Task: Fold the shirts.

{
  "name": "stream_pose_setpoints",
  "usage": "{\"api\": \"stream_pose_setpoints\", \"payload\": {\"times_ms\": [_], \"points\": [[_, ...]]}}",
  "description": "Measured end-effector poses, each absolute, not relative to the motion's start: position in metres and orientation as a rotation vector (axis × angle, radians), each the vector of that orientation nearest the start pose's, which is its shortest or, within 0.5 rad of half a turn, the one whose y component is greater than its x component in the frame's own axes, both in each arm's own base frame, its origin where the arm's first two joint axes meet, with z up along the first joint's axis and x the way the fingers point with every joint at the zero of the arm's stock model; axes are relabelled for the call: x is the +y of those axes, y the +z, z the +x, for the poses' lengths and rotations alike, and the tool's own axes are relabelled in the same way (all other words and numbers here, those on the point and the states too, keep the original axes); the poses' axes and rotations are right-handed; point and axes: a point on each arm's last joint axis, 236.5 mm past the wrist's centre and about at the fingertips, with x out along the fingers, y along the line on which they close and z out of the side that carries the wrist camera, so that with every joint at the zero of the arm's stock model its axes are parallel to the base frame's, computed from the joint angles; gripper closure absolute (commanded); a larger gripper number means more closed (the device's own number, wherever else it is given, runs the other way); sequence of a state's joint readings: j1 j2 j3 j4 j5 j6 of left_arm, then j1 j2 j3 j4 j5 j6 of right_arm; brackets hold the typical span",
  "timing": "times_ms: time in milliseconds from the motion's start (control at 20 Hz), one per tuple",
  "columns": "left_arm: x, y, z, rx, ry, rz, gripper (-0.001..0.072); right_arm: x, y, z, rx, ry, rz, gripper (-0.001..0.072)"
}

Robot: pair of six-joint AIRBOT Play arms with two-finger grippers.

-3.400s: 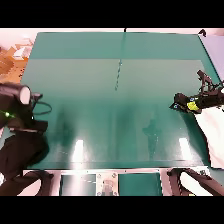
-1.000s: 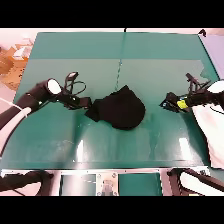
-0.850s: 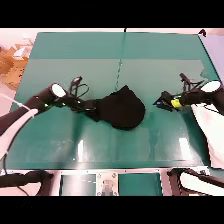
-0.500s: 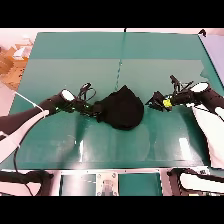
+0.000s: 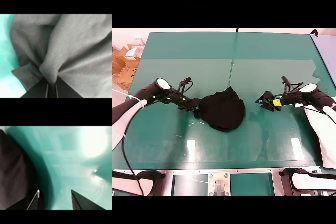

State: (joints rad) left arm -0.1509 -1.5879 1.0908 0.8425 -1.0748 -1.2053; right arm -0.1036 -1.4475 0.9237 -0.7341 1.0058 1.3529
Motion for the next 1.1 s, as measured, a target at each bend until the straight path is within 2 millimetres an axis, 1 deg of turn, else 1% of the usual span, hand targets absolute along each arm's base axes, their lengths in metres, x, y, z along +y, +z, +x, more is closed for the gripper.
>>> {"api": "stream_pose_setpoints", "payload": {"times_ms": [100,200,250,350,400,450,550,600,650,700,750,800,850,900,950,1000,1050,1100], "points": [[-0.190,-0.080,0.361,1.447,-0.608,-0.366,0.0679,0.134,-0.073,0.379,1.347,0.333,0.797,0.0240],[-0.187,-0.080,0.361,1.450,-0.609,-0.359,0.0679,0.164,-0.080,0.381,1.358,0.395,0.815,0.0243],[-0.187,-0.080,0.362,1.449,-0.608,-0.356,0.0679,0.180,-0.082,0.382,1.359,0.430,0.828,0.0271],[-0.185,-0.080,0.362,1.448,-0.607,-0.356,0.0679,0.208,-0.081,0.386,1.353,0.495,0.844,0.0526],[-0.185,-0.079,0.363,1.446,-0.607,-0.355,0.0679,0.219,-0.077,0.389,1.344,0.524,0.848,0.0634],[-0.185,-0.078,0.364,1.443,-0.610,-0.353,0.0680,0.227,-0.072,0.393,1.329,0.550,0.846,0.0696],[-0.187,-0.068,0.369,1.428,-0.627,-0.344,0.0680,0.239,-0.053,0.403,1.295,0.622,0.837,0.0697],[-0.189,-0.057,0.374,1.411,-0.641,-0.336,0.0680,0.245,-0.039,0.408,1.276,0.667,0.833,0.0698],[-0.191,-0.041,0.380,1.379,-0.659,-0.325,0.0680,0.247,-0.022,0.413,1.251,0.709,0.824,0.0698],[-0.193,-0.020,0.388,1.336,-0.677,-0.309,0.0680,0.248,-0.001,0.418,1.220,0.754,0.811,0.0698],[-0.195,0.004,0.395,1.286,-0.695,-0.291,0.0680,0.247,0.027,0.425,1.165,0.798,0.797,0.0698],[-0.196,0.037,0.403,1.217,-0.716,-0.266,0.0680,0.244,0.057,0.429,1.112,0.836,0.776,0.0698],[-0.198,0.071,0.409,1.142,-0.732,-0.244,0.0680,0.240,0.093,0.433,1.042,0.870,0.752,0.0698],[-0.199,0.112,0.413,1.052,-0.748,-0.215,0.0680,0.235,0.134,0.434,0.960,0.901,0.723,0.0698],[-0.199,0.157,0.412,0.953,-0.763,-0.183,0.0680,0.229,0.174,0.431,0.879,0.925,0.694,0.0698],[-0.199,0.200,0.408,0.855,-0.775,-0.152,0.0680,0.223,0.214,0.424,0.801,0.945,0.660,0.0698],[-0.199,0.247,0.400,0.745,-0.786,-0.120,0.0680,0.217,0.257,0.413,0.707,0.964,0.614,0.0698],[-0.197,0.288,0.390,0.645,-0.790,-0.090,0.0680,0.211,0.298,0.398,0.621,0.977,0.569,0.0698]]}}
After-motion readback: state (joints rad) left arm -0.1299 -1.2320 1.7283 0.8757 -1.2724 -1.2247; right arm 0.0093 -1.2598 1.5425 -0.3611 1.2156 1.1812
